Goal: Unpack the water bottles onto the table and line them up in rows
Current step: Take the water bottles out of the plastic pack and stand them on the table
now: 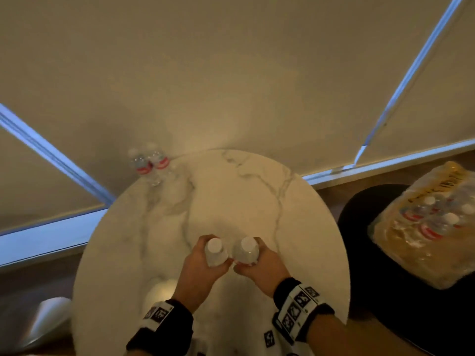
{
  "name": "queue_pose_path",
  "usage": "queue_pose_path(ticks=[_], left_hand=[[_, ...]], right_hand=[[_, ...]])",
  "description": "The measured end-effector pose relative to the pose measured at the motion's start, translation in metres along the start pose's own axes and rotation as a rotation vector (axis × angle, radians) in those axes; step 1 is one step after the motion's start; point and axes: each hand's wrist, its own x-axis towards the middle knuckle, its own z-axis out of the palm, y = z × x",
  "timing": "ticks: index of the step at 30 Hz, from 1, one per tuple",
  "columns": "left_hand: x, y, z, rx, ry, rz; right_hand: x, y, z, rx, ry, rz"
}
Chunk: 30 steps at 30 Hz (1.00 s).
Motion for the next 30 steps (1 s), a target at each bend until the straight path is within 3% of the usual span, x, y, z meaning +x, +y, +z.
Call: queue_pose_path(ticks=[6,11,14,17,21,24,30], left_hand=[[0.009,-0.053,-0.032,-0.036,0.056,-0.081],[0.013,-0.066,-0.032,-0.065,0.047,-0.073],[0.001,-0.077,-0.031,-0.126,0.054,-0.196],[-0.022,-0.086,-0.023,0.081,0.035,-0.366],[-0.055,-0.069,0.009,0.263,-0.079,-0.407],[-0.056,-0.028,0.056,0.282,-0.207,-0.342],[0.009,0.093,0.213,0.21,-0.46,0.028]], right_hand=[[0.025,-0.014,0.064,-0.031,0.007,0.026],[0.03,-0.01,0.066,-0.073,-0.015,0.022],[0.021,-0.002,0.049,-0.169,-0.063,0.087],[0.001,0.02,0.016,-0.18,-0.069,0.167],[-0.036,0.064,-0.056,-0.201,0.039,0.23],[-0.056,0.102,-0.127,-0.19,0.203,0.329],[-0.056,0.173,-0.282,0.073,0.65,0.547]])
